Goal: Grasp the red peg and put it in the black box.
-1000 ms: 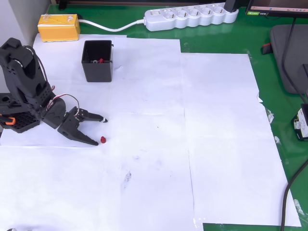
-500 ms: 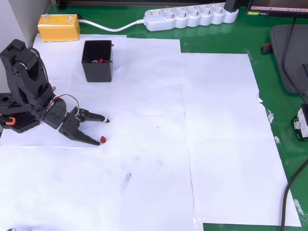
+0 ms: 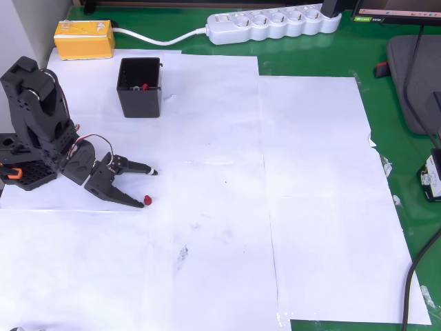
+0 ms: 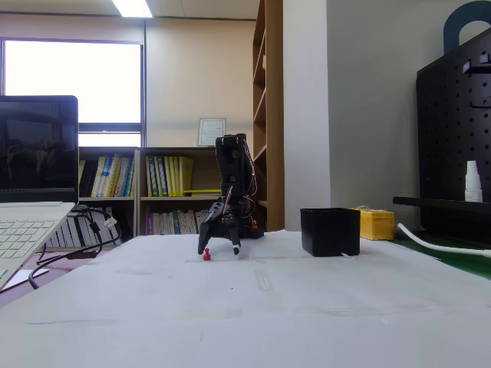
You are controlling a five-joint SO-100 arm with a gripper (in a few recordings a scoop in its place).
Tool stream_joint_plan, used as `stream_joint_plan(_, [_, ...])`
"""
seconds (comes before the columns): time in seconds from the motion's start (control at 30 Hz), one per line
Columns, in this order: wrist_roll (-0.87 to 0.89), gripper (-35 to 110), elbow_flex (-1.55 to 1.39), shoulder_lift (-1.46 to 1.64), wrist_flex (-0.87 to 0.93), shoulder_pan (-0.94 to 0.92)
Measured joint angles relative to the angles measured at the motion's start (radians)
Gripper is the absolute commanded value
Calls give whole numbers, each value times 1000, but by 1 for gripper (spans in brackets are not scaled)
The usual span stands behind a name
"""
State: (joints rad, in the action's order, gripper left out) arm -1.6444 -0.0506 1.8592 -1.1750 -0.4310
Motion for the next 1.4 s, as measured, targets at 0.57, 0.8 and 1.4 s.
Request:
stream_joint_plan(0.57, [32, 33, -23, -61, 81, -17])
stream_joint_plan(0.8, [20, 37, -67, -66, 146, -18])
stream_joint_plan(1.4, [14, 37, -81, -66, 155, 3])
